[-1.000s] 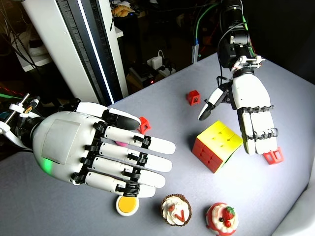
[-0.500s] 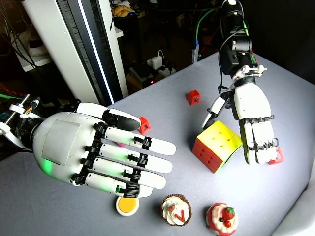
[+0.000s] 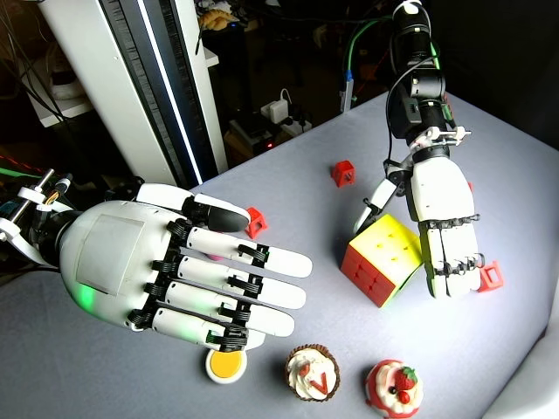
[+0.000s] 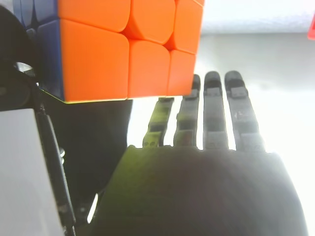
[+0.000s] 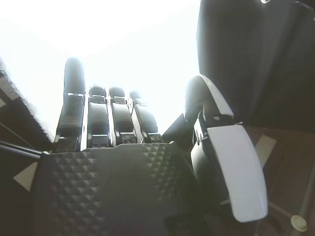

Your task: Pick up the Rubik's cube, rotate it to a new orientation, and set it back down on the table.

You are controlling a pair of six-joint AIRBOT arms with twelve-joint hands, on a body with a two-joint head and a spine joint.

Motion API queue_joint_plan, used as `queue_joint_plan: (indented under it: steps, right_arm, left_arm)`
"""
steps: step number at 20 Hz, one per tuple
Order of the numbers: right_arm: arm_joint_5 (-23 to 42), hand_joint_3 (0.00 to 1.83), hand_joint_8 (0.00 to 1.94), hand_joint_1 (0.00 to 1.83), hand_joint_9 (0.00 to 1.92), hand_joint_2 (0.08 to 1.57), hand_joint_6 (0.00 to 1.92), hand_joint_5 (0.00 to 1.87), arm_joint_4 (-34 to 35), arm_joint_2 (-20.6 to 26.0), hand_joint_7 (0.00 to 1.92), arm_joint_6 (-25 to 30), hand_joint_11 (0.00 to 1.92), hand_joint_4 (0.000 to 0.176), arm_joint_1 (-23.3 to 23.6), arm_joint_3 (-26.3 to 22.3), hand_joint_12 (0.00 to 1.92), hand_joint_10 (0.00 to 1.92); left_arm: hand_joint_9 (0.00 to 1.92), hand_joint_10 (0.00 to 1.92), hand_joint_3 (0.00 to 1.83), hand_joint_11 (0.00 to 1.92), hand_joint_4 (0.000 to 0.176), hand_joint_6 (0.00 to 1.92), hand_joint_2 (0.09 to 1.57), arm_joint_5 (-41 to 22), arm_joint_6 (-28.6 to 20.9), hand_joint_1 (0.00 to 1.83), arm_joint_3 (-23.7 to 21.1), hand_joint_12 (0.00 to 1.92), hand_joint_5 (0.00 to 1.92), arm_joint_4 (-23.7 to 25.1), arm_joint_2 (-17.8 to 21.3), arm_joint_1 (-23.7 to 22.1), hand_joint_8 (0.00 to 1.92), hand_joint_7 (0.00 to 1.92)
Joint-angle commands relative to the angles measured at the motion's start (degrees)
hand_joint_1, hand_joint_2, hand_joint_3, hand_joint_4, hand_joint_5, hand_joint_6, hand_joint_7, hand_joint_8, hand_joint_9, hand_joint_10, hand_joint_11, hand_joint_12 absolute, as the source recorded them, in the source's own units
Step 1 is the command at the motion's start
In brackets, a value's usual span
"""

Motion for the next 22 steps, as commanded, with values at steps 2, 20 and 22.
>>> queue_joint_plan:
  steps: [2, 20, 22]
  right_arm:
    - [7.3, 0.00, 0.00, 0.28, 0.00, 1.41, 0.00, 0.00, 0.4, 0.0, 0.00, 0.4, 0.00, 0.000, 0.4, 0.3, 1.17, 0.00]
    - [8.1, 0.00, 0.00, 0.25, 0.07, 1.39, 0.00, 0.00, -0.9, -0.4, 0.00, 0.4, 0.00, 0.000, 0.3, 0.4, 0.78, 0.03]
    - [8.2, 0.01, 0.00, 0.25, 0.04, 1.44, 0.00, 0.00, -1.7, -0.6, 0.00, 0.4, 0.00, 0.000, 0.4, 0.7, 0.55, 0.01]
  left_arm:
    - [0.23, 0.14, 0.01, 0.00, 0.000, 0.01, 0.99, -5.4, 0.2, 0.85, 0.6, 1.29, 0.16, -0.2, -0.7, -0.9, 0.02, 0.20]
    - [0.77, 1.92, 0.70, 0.91, 0.000, 1.52, 0.97, -14.4, -0.3, 1.13, -4.7, 1.92, 0.72, 4.7, 3.1, -1.6, 1.79, 0.68]
    - [0.92, 1.92, 0.57, 1.05, 0.000, 1.51, 0.98, -17.0, -2.3, 1.08, -5.6, 1.92, 0.74, 6.6, 3.8, -1.6, 1.92, 0.80]
